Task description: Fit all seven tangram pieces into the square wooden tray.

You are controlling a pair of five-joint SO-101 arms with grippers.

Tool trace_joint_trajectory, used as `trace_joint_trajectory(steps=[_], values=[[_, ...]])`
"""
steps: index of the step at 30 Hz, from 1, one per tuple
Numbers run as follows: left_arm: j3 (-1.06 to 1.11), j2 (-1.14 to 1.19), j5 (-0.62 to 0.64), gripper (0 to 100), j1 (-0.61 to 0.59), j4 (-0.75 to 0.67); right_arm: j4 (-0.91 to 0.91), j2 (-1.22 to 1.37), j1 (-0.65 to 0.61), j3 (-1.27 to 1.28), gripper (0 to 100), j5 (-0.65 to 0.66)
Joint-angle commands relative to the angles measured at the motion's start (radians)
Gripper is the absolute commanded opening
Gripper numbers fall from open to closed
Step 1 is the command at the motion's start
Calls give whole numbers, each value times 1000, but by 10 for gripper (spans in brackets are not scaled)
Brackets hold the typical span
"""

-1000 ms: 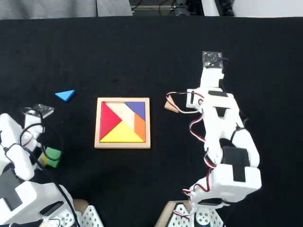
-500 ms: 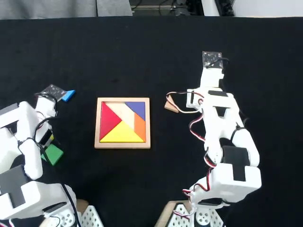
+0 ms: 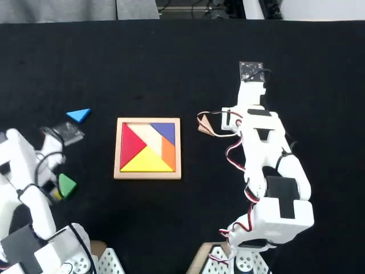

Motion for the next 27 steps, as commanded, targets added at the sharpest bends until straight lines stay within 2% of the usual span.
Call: trace_joint_trajectory(steps=[1,3,8,13,16,27], values=[[162,3,40,29,-12,-358,-11,-7,-15,-58,11,0],[199,14,51,29,-24,-454,-11,-7,-15,-56,11,0],[173,29,34,29,-42,-417,-11,-5,-18,-56,11,0],[171,72,9,29,-39,-439,-11,-5,-18,-56,11,0],[147,107,12,29,-4,-430,-11,-5,-18,-56,11,0],[47,114,318,29,297,-437,-11,-5,-18,-56,11,0]])
